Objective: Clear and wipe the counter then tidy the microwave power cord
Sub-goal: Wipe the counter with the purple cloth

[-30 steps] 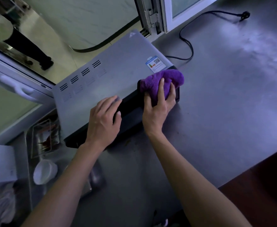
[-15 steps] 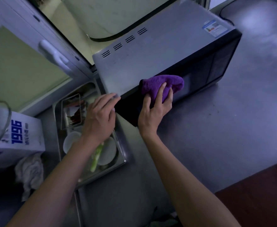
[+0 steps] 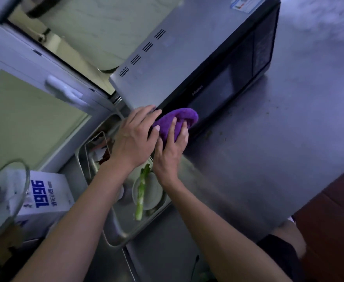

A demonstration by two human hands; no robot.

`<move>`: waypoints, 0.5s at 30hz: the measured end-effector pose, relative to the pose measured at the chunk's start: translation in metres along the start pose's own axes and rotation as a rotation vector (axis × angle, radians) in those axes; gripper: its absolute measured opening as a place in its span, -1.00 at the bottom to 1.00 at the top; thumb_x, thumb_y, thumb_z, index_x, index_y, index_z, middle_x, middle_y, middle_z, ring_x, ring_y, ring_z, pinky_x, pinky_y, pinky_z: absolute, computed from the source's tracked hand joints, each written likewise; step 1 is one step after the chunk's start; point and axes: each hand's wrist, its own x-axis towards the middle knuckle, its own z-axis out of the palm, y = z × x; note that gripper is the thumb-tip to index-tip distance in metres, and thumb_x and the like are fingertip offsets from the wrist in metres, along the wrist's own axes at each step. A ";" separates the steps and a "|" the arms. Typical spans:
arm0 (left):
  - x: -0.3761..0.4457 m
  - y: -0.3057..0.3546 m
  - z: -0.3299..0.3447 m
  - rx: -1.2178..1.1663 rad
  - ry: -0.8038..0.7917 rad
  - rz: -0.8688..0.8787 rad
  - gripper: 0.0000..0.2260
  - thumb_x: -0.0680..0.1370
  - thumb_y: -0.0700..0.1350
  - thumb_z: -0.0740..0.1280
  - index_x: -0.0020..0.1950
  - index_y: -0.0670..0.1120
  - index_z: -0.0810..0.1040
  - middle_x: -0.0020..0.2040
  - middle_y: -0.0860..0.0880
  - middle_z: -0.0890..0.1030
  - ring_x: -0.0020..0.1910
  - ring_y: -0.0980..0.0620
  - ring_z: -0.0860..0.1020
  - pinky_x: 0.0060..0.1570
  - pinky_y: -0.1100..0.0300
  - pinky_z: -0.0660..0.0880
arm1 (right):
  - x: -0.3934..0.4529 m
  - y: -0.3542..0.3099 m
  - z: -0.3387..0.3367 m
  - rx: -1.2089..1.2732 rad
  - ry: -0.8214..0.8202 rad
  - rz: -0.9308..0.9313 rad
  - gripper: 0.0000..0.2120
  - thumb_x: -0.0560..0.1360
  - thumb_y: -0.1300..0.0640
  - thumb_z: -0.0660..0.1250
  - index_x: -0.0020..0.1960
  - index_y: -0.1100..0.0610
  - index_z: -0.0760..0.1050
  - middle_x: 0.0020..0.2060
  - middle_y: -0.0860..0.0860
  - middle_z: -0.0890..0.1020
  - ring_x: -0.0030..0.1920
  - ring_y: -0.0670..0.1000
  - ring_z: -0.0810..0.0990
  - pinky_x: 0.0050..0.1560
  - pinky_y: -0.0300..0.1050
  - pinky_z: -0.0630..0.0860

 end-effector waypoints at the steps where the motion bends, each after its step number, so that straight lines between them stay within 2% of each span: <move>1: 0.007 0.004 -0.001 0.013 -0.009 0.009 -0.62 0.65 -0.08 0.20 0.46 -0.10 0.43 0.45 -0.06 0.44 0.46 -0.01 0.34 0.43 -0.08 0.32 | 0.002 0.002 -0.001 0.004 -0.020 0.005 -0.38 0.61 -0.03 0.10 0.61 -0.01 -0.03 0.60 0.17 -0.04 0.59 0.17 -0.06 0.57 0.02 -0.08; 5: 0.035 0.023 0.001 0.046 -0.032 0.061 -0.61 0.65 -0.05 0.20 0.47 -0.07 0.42 0.47 -0.06 0.41 0.46 -0.01 0.32 0.42 -0.06 0.31 | 0.024 0.011 -0.017 0.016 -0.067 0.044 -0.36 0.60 -0.08 0.05 0.60 -0.09 -0.16 0.61 0.11 -0.13 0.60 0.12 -0.17 0.58 0.06 -0.11; 9: 0.070 0.046 0.011 0.036 -0.021 0.050 -0.62 0.64 -0.05 0.21 0.46 -0.06 0.44 0.48 -0.06 0.40 0.47 -0.02 0.31 0.39 -0.06 0.33 | 0.071 0.020 -0.047 0.005 -0.038 0.089 -0.35 0.60 -0.10 0.06 0.62 -0.03 -0.08 0.60 0.17 -0.07 0.59 0.17 -0.10 0.57 0.13 -0.04; 15: 0.142 0.094 0.028 0.070 -0.009 0.093 -0.62 0.63 -0.05 0.22 0.45 -0.08 0.45 0.52 -0.09 0.35 0.50 -0.07 0.29 0.39 -0.09 0.32 | 0.171 0.027 -0.106 0.023 -0.003 0.126 -0.34 0.60 -0.13 0.04 0.62 0.01 -0.07 0.61 0.16 -0.06 0.60 0.12 -0.13 0.58 0.05 -0.12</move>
